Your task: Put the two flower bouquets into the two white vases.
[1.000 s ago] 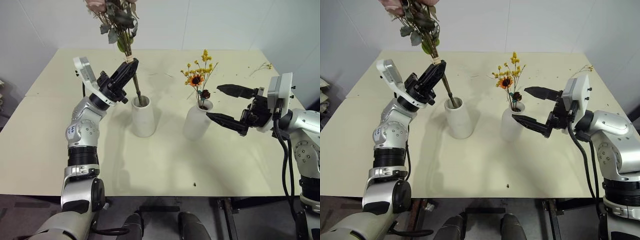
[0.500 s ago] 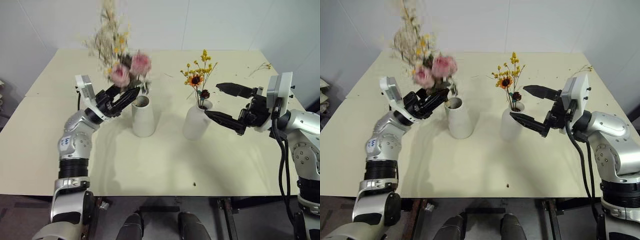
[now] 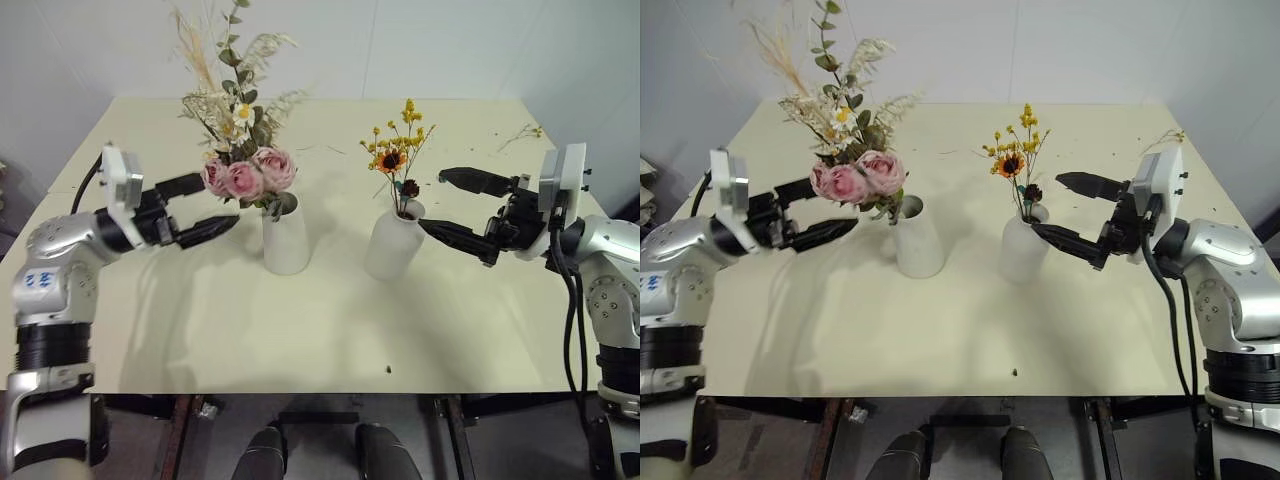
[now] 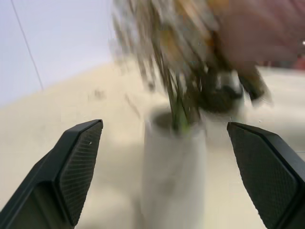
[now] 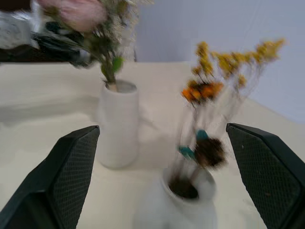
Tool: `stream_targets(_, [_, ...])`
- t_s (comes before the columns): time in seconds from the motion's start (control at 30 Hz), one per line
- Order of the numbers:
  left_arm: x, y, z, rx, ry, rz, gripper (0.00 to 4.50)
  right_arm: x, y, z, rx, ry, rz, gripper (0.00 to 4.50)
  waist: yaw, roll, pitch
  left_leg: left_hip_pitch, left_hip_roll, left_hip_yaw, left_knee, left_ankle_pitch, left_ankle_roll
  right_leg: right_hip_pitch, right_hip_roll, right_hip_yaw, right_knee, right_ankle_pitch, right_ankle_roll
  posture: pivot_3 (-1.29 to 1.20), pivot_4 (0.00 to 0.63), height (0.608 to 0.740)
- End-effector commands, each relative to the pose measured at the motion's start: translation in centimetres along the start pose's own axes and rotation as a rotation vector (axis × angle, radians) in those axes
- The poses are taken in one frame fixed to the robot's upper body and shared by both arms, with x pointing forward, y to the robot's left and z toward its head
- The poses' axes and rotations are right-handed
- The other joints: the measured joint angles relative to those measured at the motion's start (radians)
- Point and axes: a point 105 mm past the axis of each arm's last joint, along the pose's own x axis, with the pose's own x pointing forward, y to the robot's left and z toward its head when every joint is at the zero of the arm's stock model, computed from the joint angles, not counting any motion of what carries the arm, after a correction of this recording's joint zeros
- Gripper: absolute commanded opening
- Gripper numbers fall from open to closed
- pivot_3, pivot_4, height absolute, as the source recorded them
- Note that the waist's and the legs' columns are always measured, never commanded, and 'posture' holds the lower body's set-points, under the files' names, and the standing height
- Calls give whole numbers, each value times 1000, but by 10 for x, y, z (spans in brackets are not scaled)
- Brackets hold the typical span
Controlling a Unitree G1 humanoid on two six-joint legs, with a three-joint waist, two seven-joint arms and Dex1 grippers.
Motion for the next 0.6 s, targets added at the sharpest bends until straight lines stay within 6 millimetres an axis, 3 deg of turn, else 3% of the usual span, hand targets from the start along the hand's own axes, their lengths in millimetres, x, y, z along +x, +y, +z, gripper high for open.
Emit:
stream_targets(0.03, [-14,-19,10,71,30,-45,4465,-21,-11,9,-77,17,-44,4500,2,0,0,0,0,0,-1,0,0,-1,0,0,0,0,-1,0,150,740])
stream_targets(0.13, [-20,-27,8,73,35,-45,4465,-27,-17,7,-111,44,-73,4500,6,0,0,0,1,0,-3,0,0,-1,0,-1,-1,-1,-2,0,150,740])
stream_targets(0.27, [-8,-34,9,83,0,-67,4465,-38,-24,3,-130,68,-95,4500,5,0,0,0,1,0,-2,0,0,0,0,-1,-1,-1,-2,0,150,740])
stream_targets(0.4, [5,-38,14,99,-64,-110,4465,-48,-16,-7,-108,104,-86,4500,7,0,0,0,1,0,-2,0,0,1,0,-1,-2,-1,-1,0,150,740])
stream_targets(0.6, [10,-25,16,119,-78,-113,4465,-56,-20,-5,-103,111,-118,4500,0,0,0,2,1,1,-1,0,0,0,1,0,0,-1,-1,0,150,740])
